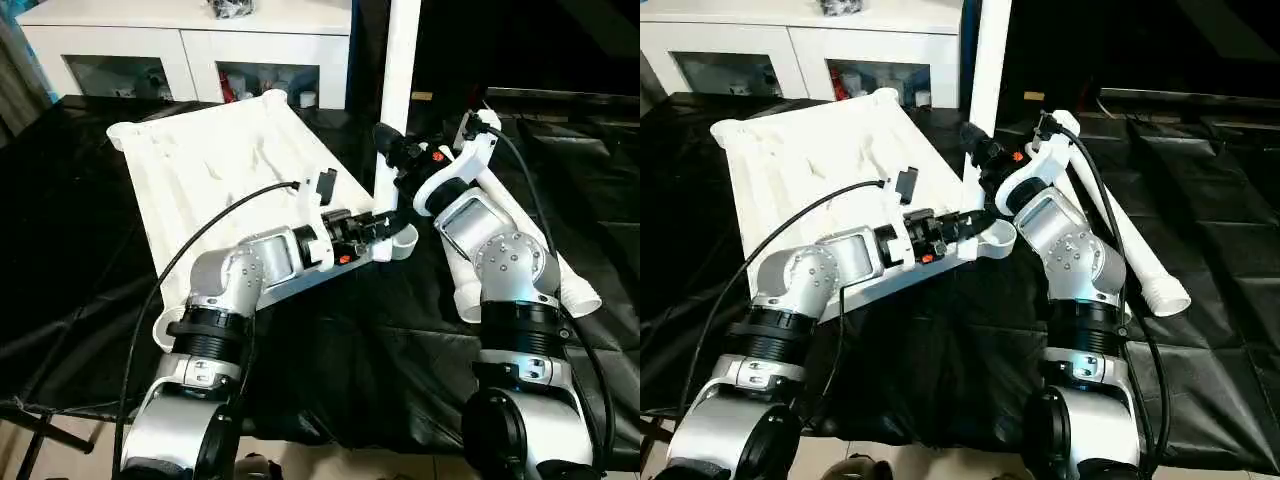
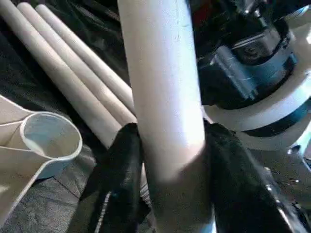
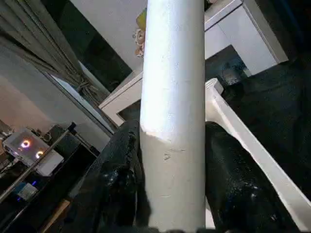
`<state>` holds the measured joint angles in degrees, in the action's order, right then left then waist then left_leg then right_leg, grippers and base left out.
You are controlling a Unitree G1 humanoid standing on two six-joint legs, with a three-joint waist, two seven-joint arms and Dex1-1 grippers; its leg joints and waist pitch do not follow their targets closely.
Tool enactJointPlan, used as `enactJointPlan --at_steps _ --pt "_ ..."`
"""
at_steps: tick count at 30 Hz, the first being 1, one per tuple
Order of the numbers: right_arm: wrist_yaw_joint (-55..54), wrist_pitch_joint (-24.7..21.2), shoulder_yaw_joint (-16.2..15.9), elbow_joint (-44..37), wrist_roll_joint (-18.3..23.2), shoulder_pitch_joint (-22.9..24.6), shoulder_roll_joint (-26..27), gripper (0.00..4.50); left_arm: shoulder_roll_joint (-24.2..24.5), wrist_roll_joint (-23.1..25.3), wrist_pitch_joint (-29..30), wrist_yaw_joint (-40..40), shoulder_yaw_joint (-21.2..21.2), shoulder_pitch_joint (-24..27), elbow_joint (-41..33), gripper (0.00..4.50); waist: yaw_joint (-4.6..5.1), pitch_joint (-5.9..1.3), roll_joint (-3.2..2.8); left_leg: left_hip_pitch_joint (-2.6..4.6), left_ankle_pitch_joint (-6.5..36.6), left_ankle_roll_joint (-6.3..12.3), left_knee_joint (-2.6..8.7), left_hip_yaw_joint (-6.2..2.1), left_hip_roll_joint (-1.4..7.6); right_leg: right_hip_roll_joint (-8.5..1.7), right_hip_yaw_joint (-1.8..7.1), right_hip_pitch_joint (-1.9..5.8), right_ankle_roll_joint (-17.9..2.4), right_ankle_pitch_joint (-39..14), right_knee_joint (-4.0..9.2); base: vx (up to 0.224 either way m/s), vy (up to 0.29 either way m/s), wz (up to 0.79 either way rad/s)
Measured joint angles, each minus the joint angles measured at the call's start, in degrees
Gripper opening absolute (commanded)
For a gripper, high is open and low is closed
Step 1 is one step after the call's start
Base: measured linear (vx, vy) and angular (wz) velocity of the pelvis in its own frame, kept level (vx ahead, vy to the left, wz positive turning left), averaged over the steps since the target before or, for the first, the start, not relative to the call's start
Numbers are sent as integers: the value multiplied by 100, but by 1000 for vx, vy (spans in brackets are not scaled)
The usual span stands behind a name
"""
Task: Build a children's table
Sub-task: Insert table leg to table base
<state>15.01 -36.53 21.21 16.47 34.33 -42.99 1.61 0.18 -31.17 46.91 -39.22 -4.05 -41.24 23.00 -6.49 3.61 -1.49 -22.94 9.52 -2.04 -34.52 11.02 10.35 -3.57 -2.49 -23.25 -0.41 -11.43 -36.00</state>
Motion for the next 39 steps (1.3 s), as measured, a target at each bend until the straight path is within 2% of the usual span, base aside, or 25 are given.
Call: enactJointPlan --at_steps 2,3,4,7,8,12,15,20,26,32,33,34,36,38,39 --pt "2 22 -13 0 19 -2 0 149 31 0 0 -7 -2 0 -5 174 0 0 0 0 0 0 0 0 0 0 0 0 0 0 0 0 0 0" --pt "5 40 -19 9 30 -9 -1 205 78 7 0 -9 6 1 -7 164 1 0 0 0 0 0 0 0 0 0 0 0 0 0 0 0 0 0" --pt "6 48 -21 40 35 -38 -2 219 149 15 -1 -29 22 3 -22 159 1 0 0 0 0 0 0 0 0 0 0 0 0 0 0 0 0 0" --pt "-10 101 33 92 36 -166 -64 224 247 57 1 -151 130 11 -93 152 0 0 0 1 0 0 1 0 0 0 1 0 0 0 1 0 0 0" --pt "-12 112 65 106 38 -209 -79 252 251 56 5 -174 151 11 -104 145 -10 0 0 0 0 0 1 1 -1 0 1 1 0 0 3 0 0 0" --pt "-5 116 77 183 104 -215 -78 263 253 58 3 -180 165 12 -103 143 -5 0 0 -1 0 0 1 1 -1 0 1 1 1 0 4 0 0 0" --pt "6 116 78 185 115 -216 -84 300 279 59 -29 -181 167 13 -103 141 -2 0 0 0 0 0 2 0 0 0 -1 1 1 1 4 0 0 0" --pt "187 29 59 171 138 -186 -303 340 574 117 -111 -269 164 12 -91 141 4 0 0 0 0 0 2 0 0 0 0 1 2 1 4 0 0 0" --pt "406 -219 18 106 260 66 -523 397 933 254 -214 -444 170 12 -45 141 -1 0 1 -1 0 0 2 0 0 0 0 1 2 1 4 0 0 0" --pt "924 -398 -124 -180 308 245 -1053 446 1447 524 -533 -721 284 -4 66 141 -13 0 1 0 0 -1 2 1 -1 0 1 1 3 2 4 0 0 0" --pt "988 -335 -226 -211 208 247 -1133 450 1500 605 -590 -778 366 -9 100 141 -13 0 1 0 -1 -1 2 0 0 0 0 1 4 2 4 0 0 0" --pt "1068 -163 -489 -216 -32 246 -1334 450 1586 708 -659 -875 518 -41 152 141 -17 0 1 -1 -3 -4 2 0 0 0 0 1 6 3 4 0 0 0" --pt "1224 506 -1080 -189 -855 237 -1982 450 1845 903 -791 -1153 808 -97 205 141 -53 1 1 -3 -6 -10 2 0 -1 -1 0 0 8 5 4 0 0 0" --pt "1298 1232 -1397 -124 -1637 204 -2521 450 2101 1056 -925 -1338 890 -107 210 141 -57 1 1 -3 -7 -12 2 0 -1 -1 0 0 9 4 4 0 0 0" --pt "1312 1467 -1507 -83 -1887 167 -2652 450 2174 1100 -971 -1382 890 -110 220 141 -49 0 1 -1 -7 -12 3 0 -1 0 0 0 9 4 4 0 0 0"
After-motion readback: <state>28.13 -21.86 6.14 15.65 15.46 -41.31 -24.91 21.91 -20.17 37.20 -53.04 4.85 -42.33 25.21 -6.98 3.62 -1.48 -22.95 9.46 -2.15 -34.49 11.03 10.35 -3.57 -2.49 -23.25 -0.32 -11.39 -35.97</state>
